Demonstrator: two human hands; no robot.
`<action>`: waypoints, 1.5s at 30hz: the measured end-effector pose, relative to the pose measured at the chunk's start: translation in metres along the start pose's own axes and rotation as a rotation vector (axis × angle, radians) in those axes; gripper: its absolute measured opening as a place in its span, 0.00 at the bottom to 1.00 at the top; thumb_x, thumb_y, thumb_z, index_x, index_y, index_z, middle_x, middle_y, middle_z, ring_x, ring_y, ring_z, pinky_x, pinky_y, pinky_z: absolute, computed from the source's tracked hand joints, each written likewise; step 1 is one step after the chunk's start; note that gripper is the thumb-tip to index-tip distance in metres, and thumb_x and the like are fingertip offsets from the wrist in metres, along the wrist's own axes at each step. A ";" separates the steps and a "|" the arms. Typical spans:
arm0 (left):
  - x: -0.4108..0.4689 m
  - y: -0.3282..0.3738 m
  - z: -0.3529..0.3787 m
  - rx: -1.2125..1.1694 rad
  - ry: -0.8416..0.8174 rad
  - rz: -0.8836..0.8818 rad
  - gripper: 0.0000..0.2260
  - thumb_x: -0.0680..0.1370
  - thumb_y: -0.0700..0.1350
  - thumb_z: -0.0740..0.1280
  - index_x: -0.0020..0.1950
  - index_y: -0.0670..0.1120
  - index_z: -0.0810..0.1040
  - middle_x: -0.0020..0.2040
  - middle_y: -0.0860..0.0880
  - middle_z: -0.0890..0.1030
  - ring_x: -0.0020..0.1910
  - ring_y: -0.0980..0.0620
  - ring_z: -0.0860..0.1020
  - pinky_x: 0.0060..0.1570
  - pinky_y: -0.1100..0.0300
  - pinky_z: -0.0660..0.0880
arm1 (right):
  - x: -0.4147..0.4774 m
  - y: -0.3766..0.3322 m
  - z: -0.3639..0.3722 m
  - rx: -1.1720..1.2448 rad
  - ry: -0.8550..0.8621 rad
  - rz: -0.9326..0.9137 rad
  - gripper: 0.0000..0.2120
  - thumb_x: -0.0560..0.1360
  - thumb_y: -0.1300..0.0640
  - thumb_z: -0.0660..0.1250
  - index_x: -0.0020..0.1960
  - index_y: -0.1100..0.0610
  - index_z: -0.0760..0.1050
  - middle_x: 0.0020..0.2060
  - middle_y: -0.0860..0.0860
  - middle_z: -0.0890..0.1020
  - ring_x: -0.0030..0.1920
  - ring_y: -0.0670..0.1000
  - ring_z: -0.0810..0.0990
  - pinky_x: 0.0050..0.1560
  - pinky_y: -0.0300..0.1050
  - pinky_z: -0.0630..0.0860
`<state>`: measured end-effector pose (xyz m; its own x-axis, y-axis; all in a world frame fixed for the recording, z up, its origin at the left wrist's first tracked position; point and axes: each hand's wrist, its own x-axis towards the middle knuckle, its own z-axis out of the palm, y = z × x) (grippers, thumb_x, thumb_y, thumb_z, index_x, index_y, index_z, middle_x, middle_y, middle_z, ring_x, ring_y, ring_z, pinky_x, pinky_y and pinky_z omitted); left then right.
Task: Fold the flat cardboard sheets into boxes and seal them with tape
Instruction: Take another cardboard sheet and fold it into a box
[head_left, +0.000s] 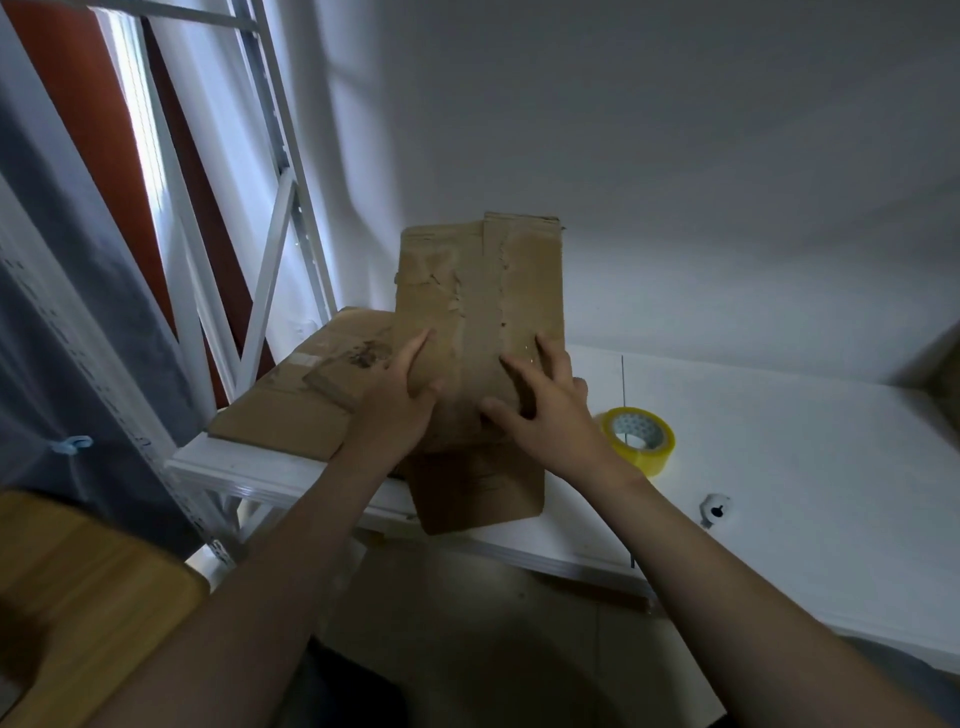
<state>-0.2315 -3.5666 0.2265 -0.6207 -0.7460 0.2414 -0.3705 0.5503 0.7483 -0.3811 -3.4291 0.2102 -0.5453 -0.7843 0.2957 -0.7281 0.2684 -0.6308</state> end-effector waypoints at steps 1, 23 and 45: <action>0.003 0.001 0.001 0.003 0.031 0.003 0.28 0.80 0.50 0.66 0.78 0.62 0.61 0.75 0.45 0.69 0.72 0.44 0.69 0.69 0.49 0.68 | 0.002 -0.003 -0.001 0.003 -0.002 -0.009 0.32 0.74 0.34 0.69 0.75 0.40 0.65 0.80 0.42 0.49 0.75 0.61 0.55 0.72 0.59 0.63; 0.036 0.009 0.014 0.066 0.009 -0.133 0.36 0.68 0.64 0.77 0.71 0.58 0.66 0.71 0.47 0.55 0.71 0.40 0.63 0.68 0.44 0.69 | 0.009 0.017 -0.052 -0.068 -0.221 0.030 0.25 0.73 0.35 0.70 0.68 0.39 0.71 0.76 0.43 0.60 0.76 0.57 0.52 0.73 0.55 0.60; 0.039 0.042 0.016 0.254 -0.102 -0.020 0.44 0.68 0.68 0.73 0.79 0.54 0.61 0.74 0.42 0.64 0.72 0.37 0.66 0.66 0.42 0.68 | -0.075 0.055 -0.073 -0.115 -0.347 0.166 0.52 0.66 0.44 0.79 0.79 0.35 0.49 0.80 0.42 0.42 0.81 0.58 0.45 0.77 0.61 0.58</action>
<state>-0.2819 -3.5667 0.2574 -0.6731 -0.7230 0.1555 -0.5365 0.6222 0.5701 -0.4104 -3.3144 0.2058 -0.5012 -0.8620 -0.0761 -0.6940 0.4529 -0.5597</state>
